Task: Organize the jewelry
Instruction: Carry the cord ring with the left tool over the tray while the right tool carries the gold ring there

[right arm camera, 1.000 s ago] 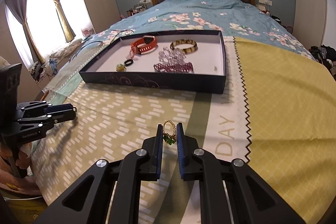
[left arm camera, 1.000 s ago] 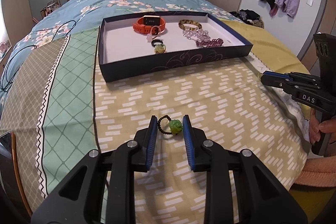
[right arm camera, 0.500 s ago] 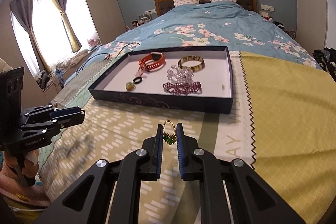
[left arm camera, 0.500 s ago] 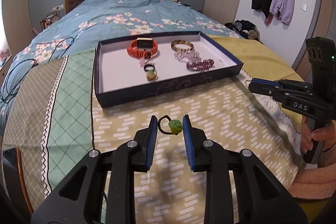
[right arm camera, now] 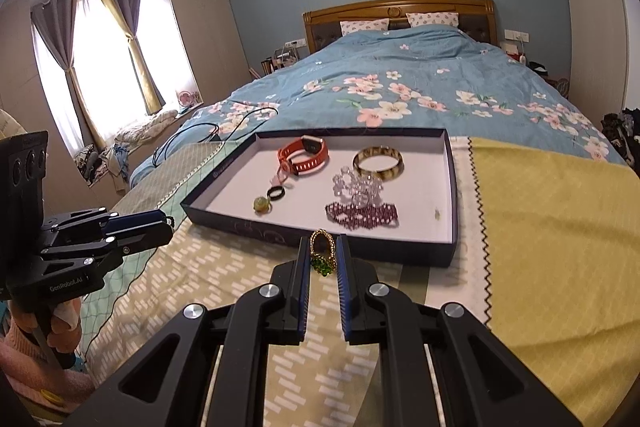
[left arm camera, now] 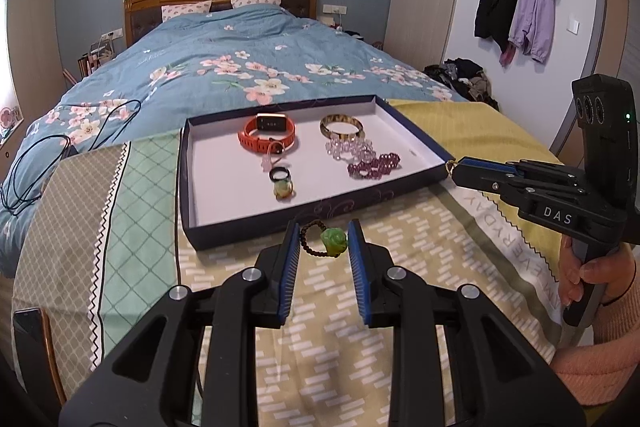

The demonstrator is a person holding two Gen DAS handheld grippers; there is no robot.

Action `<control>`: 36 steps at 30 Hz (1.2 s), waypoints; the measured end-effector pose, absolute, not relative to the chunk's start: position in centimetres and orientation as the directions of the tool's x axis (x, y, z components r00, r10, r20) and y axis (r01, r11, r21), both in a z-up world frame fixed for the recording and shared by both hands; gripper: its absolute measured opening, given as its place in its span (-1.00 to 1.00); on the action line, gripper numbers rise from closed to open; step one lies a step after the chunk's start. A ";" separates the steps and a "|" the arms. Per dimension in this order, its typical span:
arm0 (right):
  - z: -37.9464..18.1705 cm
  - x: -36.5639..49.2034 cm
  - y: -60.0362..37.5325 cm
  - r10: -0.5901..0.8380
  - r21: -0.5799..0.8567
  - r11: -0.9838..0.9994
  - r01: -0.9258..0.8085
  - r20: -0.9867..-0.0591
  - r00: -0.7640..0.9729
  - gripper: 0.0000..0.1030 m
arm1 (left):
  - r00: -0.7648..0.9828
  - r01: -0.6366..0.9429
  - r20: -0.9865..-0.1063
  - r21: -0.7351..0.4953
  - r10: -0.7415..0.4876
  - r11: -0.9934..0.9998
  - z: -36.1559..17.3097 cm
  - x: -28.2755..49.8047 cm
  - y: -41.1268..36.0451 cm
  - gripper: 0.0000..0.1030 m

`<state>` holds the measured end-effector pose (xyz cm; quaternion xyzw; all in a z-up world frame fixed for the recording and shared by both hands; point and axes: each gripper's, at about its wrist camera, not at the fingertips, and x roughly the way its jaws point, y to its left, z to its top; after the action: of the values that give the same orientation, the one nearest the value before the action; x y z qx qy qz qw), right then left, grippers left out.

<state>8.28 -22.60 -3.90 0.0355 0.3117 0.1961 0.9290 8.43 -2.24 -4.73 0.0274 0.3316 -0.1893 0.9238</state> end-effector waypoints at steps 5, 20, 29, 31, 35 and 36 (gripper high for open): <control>-3.2 8.8 -22.5 0.390 0.187 0.919 -0.346 -0.545 0.742 -0.79 | 0.724 0.364 -0.607 -0.067 -0.328 0.929 -4.1 8.8 -2.5 -0.52; -2.1 10.2 -22.9 0.405 0.207 0.914 -0.348 -0.505 0.762 -0.79 | 0.757 0.339 -0.577 -0.056 -0.307 0.939 -3.0 10.1 -2.7 -0.52; -1.4 11.3 -23.0 0.408 0.209 0.913 -0.350 -0.486 0.773 -0.79 | 0.772 0.325 -0.560 -0.056 -0.299 0.944 -2.6 11.4 -2.8 -0.52; -1.3 11.4 -22.9 0.408 0.205 0.913 -0.353 -0.482 0.776 -0.79 | 0.775 0.324 -0.556 -0.057 -0.300 0.944 -2.5 11.6 -2.9 -0.52; -1.0 11.7 -22.8 0.410 0.204 0.912 -0.355 -0.476 0.778 -0.79 | 0.782 0.316 -0.550 -0.053 -0.292 0.947 -2.4 12.0 -3.0 -0.52; -0.9 11.9 -22.7 0.411 0.205 0.911 -0.357 -0.475 0.778 -0.79 | 0.783 0.316 -0.550 -0.052 -0.291 0.947 -2.4 12.1 -3.0 -0.52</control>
<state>11.85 -22.72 -0.95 0.0520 0.2634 0.2039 0.9415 12.06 -2.97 -2.45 0.0212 0.2878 -0.1607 0.9439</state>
